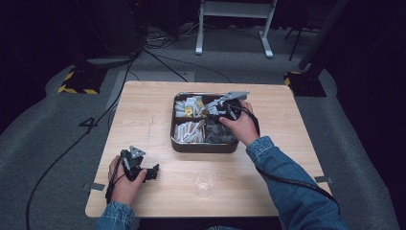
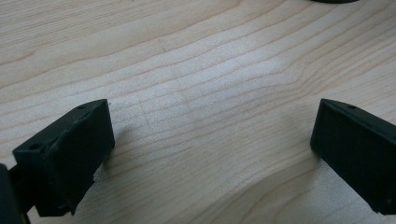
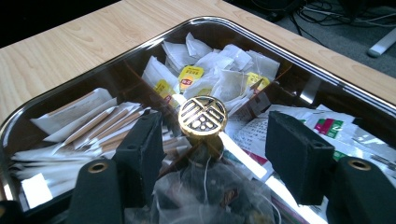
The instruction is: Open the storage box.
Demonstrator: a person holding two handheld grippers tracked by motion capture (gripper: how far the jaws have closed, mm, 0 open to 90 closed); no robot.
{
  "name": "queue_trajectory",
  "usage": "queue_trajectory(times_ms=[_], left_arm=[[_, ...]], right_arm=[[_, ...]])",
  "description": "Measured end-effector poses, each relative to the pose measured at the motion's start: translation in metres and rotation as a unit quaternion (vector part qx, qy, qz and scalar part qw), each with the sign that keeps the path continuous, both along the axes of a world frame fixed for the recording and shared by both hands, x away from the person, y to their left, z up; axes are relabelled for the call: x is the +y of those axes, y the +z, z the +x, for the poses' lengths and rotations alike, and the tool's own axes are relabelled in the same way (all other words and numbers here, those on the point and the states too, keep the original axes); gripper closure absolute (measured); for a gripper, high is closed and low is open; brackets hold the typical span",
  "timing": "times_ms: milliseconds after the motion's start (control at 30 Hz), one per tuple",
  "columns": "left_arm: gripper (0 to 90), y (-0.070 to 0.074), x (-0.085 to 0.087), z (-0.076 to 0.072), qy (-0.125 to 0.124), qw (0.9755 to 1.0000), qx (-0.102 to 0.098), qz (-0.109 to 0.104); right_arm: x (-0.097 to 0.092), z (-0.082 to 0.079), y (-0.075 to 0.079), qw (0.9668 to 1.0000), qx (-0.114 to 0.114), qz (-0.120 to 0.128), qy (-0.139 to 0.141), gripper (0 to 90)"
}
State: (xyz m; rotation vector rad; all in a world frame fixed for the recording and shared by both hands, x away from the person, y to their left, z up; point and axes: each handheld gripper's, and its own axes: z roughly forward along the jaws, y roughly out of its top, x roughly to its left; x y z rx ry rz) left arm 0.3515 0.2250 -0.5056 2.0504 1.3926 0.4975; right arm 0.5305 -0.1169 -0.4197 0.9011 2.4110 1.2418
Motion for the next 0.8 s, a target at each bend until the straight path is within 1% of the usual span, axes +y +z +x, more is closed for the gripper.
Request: queue_trajectory(times_ms=[167, 233, 300, 467, 533, 567, 633, 667, 733, 767, 800], left_arm=[[0.0, 0.000, 0.000, 0.000, 0.000, 1.0000, 0.000, 0.001], [0.0, 0.000, 0.000, 0.000, 0.000, 1.0000, 0.000, 0.001], [0.0, 0.000, 0.000, 0.000, -0.001, 1.0000, 0.000, 0.000], [0.0, 0.000, -0.001, 0.001, -0.001, 1.0000, 0.001, -0.001], [0.0, 0.000, -0.001, 0.001, -0.002, 1.0000, 0.001, 0.000], [0.0, 0.000, -0.001, 0.001, -0.002, 1.0000, 0.001, 0.000], [0.0, 0.000, -0.001, 0.001, -0.001, 1.0000, 0.001, -0.001], [0.0, 0.000, -0.001, 0.001, -0.003, 1.0000, 0.001, 0.000], [0.0, 0.000, -0.001, 0.001, -0.002, 1.0000, 0.001, 0.000], [0.0, 0.000, -0.001, 0.001, -0.003, 1.0000, 0.001, 0.000], [0.0, 0.000, -0.001, 0.001, -0.002, 1.0000, 0.001, 0.000]], right_arm=[[0.010, 0.008, -0.012, 0.9997, 0.006, -0.021, -0.007, 37.0], [0.015, 0.012, -0.017, 0.9998, 0.012, -0.014, -0.009, 36.8], [0.017, 0.013, -0.019, 0.9998, 0.014, -0.014, -0.009, 36.8], [0.026, 0.018, -0.022, 0.9994, 0.025, -0.022, -0.008, 37.3], [0.027, 0.018, -0.022, 0.9994, 0.026, -0.022, -0.007, 37.9], [0.028, 0.018, -0.022, 0.9994, 0.026, -0.024, -0.007, 39.5], [0.029, 0.019, -0.022, 0.9992, 0.025, -0.029, -0.006, 47.0], [0.030, 0.019, -0.022, 0.9992, 0.023, -0.031, -0.007, 49.3], [0.031, 0.018, -0.022, 0.9993, 0.023, -0.029, -0.004, 55.9], [0.031, 0.017, -0.022, 0.9993, 0.026, -0.027, 0.000, 58.1], [0.032, 0.016, -0.022, 0.9993, 0.023, -0.029, -0.002, 58.3]])
